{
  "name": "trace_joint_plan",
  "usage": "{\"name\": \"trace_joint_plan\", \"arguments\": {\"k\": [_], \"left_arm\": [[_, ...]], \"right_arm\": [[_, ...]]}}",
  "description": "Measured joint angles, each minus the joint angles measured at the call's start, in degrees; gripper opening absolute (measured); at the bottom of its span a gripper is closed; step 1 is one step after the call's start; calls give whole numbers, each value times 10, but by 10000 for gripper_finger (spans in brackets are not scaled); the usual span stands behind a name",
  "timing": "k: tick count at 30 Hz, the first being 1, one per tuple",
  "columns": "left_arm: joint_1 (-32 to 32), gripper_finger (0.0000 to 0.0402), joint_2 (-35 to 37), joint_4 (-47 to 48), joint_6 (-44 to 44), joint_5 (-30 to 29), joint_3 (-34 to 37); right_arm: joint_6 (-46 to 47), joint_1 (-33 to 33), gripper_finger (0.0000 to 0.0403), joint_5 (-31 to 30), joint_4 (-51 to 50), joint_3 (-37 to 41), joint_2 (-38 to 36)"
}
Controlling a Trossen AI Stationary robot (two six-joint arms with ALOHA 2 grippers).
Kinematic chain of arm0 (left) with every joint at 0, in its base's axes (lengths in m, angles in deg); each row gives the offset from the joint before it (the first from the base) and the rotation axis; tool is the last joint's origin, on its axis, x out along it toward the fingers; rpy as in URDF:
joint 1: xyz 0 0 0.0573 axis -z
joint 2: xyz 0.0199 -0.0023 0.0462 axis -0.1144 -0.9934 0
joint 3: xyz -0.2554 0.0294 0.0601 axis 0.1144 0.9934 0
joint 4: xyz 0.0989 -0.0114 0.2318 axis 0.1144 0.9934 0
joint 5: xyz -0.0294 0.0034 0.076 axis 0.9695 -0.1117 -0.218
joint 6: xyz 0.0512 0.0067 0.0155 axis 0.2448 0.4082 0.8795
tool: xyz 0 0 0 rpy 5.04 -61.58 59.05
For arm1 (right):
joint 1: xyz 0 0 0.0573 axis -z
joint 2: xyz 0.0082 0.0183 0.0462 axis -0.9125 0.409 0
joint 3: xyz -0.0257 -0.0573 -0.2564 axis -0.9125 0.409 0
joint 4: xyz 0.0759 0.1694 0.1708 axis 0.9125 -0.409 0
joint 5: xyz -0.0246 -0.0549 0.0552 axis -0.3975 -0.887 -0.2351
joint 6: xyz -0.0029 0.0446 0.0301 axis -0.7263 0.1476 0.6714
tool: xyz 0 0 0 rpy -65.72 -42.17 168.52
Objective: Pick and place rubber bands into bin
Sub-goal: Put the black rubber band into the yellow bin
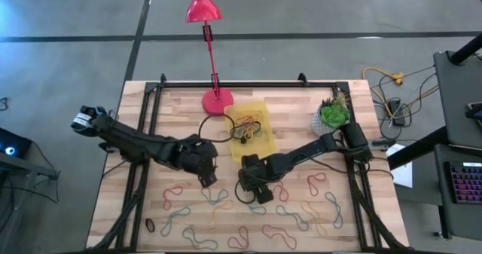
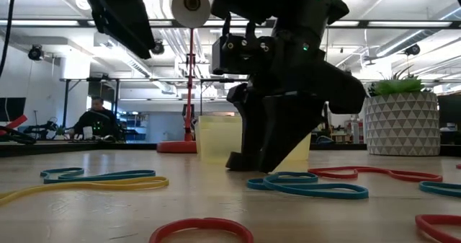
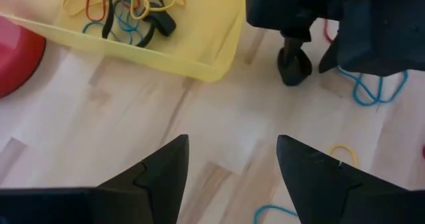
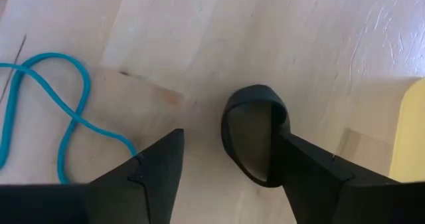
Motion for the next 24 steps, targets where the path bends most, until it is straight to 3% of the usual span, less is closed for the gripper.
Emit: {"name": "trace_joint_plan", "arguments": {"k": [4, 13, 19, 24], "left_arm": [[4, 212, -2, -3, -12, -10, 0], [4, 212, -2, -23, -27, -28, 0], [4, 212, -2, -29, -27, -44, 0], [4, 212, -2, -30, -28, -64, 0]], "right_arm": [[0, 4, 175, -1, -5, -5, -1], [41, 22, 18, -19, -22, -7, -7], [52, 10, 12, -38, -39, -4, -87], [51, 8, 12, -146, -39, 3, -179]]}}
